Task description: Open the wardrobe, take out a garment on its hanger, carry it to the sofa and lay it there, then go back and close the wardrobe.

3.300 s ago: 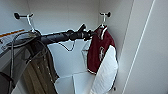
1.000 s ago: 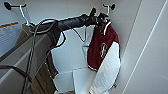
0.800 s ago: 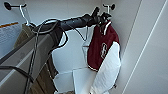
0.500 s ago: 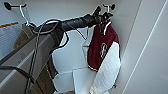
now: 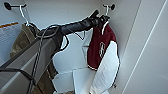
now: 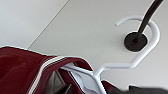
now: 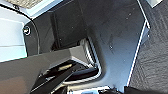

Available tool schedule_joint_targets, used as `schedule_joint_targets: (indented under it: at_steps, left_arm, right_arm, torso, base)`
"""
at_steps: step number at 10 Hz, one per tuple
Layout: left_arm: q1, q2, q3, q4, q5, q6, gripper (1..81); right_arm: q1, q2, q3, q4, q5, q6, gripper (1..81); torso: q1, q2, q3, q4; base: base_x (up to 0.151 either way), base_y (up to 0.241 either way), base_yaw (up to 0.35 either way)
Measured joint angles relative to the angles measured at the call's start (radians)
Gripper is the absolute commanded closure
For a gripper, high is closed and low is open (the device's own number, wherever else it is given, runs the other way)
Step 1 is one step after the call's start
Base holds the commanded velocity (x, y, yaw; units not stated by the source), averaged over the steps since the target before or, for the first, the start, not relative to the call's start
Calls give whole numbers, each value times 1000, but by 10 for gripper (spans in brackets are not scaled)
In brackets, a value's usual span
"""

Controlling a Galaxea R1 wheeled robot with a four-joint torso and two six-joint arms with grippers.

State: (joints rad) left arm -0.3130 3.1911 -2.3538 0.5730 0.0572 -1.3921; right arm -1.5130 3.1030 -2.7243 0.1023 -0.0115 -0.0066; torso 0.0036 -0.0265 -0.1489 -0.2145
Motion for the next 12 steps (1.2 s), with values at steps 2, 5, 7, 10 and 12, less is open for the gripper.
schedule_joint_targets:
  at_steps: [2, 5, 7, 10, 12]
  left_arm:
    - [14, -10, -67, 37, -26, 3, 10]
    - [20, -6, -75, 49, -60, 2, 10]
    - [20, -8, -68, 49, -89, -14, 10]
    - [17, -11, 3, 36, -105, -26, 10]
    - [15, -8, 10, 27, -112, -27, 10]
  right_arm:
    - [-3, 0, 0, 4, 0, 0, 10]
    - [-2, 0, 0, 4, 0, 0, 10]
    - [-3, 0, 0, 5, 0, 0, 10]
    - [-2, 0, 0, 5, 0, 0, 10]
    - [-2, 0, 0, 5, 0, 0, 10]
  torso:
    - [0, 0, 0, 0]
    - [0, 0, 0, 0]
    - [0, 0, 0, 0]
    - [0, 0, 0, 0]
    - [0, 0, 0, 0]
  base:
    - [0, 0, 0]
    - [0, 0, 0]
    - [0, 0, 0]
    - [0, 0, 0]
    - [0, 0, 0]
